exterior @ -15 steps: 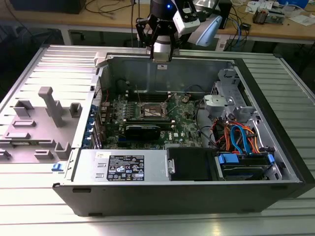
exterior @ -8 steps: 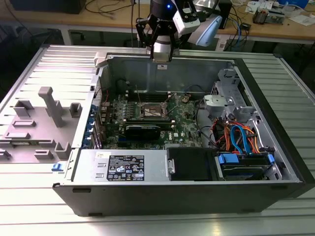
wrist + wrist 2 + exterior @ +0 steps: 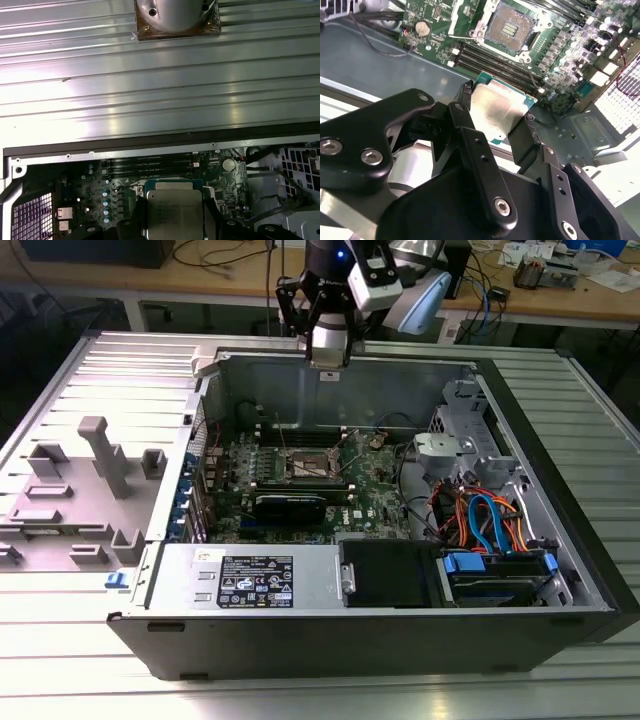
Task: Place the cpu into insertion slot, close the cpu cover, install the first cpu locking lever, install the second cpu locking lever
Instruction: 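Place the cpu into insertion slot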
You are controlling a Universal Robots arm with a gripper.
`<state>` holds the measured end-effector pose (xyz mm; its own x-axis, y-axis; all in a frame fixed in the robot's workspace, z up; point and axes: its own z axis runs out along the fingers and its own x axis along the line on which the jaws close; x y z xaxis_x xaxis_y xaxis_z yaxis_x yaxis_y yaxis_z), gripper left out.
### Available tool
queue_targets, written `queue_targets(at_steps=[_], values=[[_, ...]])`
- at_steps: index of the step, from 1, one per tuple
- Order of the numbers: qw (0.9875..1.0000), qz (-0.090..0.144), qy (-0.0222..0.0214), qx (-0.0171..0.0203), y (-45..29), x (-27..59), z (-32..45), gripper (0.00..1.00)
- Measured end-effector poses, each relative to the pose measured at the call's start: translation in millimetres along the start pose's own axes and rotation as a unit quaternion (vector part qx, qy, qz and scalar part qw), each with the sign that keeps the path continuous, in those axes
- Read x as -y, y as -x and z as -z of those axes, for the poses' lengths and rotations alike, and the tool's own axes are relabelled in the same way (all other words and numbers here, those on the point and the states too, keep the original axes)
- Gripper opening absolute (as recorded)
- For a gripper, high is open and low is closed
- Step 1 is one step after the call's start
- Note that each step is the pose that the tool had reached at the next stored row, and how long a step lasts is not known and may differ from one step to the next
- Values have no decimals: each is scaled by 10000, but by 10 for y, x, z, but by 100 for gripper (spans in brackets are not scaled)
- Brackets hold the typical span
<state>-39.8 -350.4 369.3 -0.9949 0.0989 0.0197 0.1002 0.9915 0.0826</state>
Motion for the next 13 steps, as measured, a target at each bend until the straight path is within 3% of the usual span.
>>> queue_targets(at_steps=[7,13], values=[[9996,-281,1,24,0,1,-16,55],[9995,-304,0,26,-15,5,-24,55]])
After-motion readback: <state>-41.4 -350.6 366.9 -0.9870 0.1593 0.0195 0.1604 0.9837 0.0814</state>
